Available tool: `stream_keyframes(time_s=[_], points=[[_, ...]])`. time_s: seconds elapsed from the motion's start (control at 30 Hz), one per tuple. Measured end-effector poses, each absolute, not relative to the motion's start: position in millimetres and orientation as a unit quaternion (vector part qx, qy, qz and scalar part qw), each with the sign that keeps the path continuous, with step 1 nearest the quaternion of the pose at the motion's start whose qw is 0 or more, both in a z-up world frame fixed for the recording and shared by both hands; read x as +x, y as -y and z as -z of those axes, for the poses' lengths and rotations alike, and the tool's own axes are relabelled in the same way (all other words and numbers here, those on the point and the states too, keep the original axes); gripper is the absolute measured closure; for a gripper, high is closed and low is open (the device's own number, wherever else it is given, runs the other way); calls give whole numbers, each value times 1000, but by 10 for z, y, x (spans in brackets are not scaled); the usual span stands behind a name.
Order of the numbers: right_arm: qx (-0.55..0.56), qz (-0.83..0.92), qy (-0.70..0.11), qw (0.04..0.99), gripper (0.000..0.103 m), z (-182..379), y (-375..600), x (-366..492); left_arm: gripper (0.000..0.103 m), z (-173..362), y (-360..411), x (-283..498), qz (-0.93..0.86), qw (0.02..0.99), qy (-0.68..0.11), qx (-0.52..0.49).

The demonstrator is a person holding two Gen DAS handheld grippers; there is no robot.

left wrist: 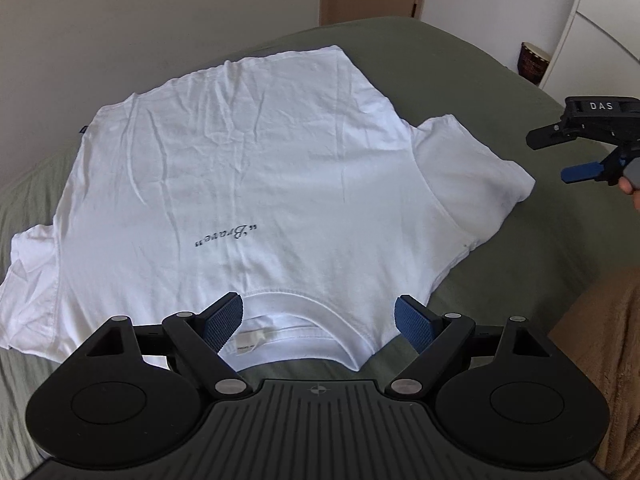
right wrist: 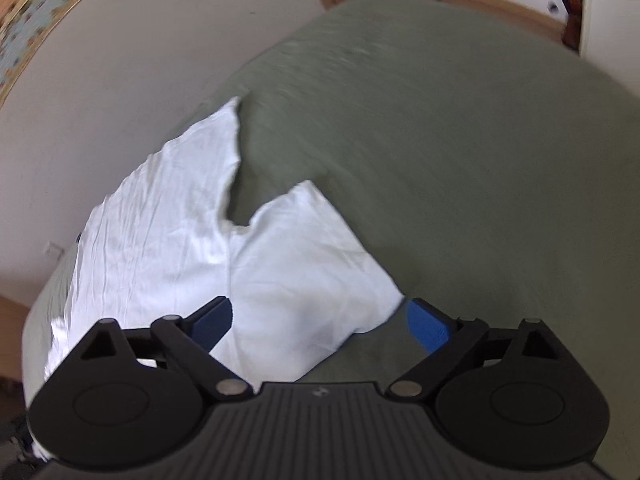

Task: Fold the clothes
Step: 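Move the right tool to the side edge of the white T-shirt, then grasp the shirt side with the right tool, fold it over the body, release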

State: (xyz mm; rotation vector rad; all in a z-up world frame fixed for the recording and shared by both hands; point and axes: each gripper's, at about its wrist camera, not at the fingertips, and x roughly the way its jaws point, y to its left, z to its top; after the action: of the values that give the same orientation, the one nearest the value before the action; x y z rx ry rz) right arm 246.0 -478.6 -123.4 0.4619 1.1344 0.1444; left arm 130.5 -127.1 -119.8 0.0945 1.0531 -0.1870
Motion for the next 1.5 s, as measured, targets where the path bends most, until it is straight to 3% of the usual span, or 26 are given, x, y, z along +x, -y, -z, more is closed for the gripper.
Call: stream_keyframes(time_s=[0.33, 0.53, 0.7, 0.73, 0.8, 0.83, 0.87, 0.97, 1.33, 1.5], points=[[290, -64, -548, 782, 27, 1694, 5040, 2665, 19, 1384, 1535, 1525, 99, 851, -513, 46], [313, -70, -545, 774, 28, 1774, 5063, 2706, 19, 1467, 1609, 1599, 99, 845, -523, 53], [336, -87, -546, 763, 38, 1827, 5088, 2681, 19, 1495, 1639, 1633, 107, 843, -524, 52], [336, -89, -545, 763, 41, 1834, 5078, 2683, 19, 1504, 1652, 1637, 108, 843, -524, 53], [337, -94, -544, 762, 59, 1851, 5062, 2694, 19, 1517, 1675, 1639, 111, 842, -525, 56], [337, -95, -547, 760, 77, 1860, 5056, 2704, 19, 1522, 1684, 1637, 113, 842, -525, 57], [337, -99, -551, 757, 88, 1872, 5043, 2717, 19, 1524, 1692, 1632, 114, 842, -524, 59], [338, -105, -548, 758, 94, 1812, 4994, 2716, 19, 1522, 1700, 1619, 115, 843, -521, 65], [255, -257, -509, 781, 95, 761, 4047, 2802, 19, 1340, 1598, 1681, 117, 867, -483, 42], [212, -303, -531, 763, 95, 669, 3479, 2807, 19, 1264, 1496, 1728, 118, 881, -457, 19]])
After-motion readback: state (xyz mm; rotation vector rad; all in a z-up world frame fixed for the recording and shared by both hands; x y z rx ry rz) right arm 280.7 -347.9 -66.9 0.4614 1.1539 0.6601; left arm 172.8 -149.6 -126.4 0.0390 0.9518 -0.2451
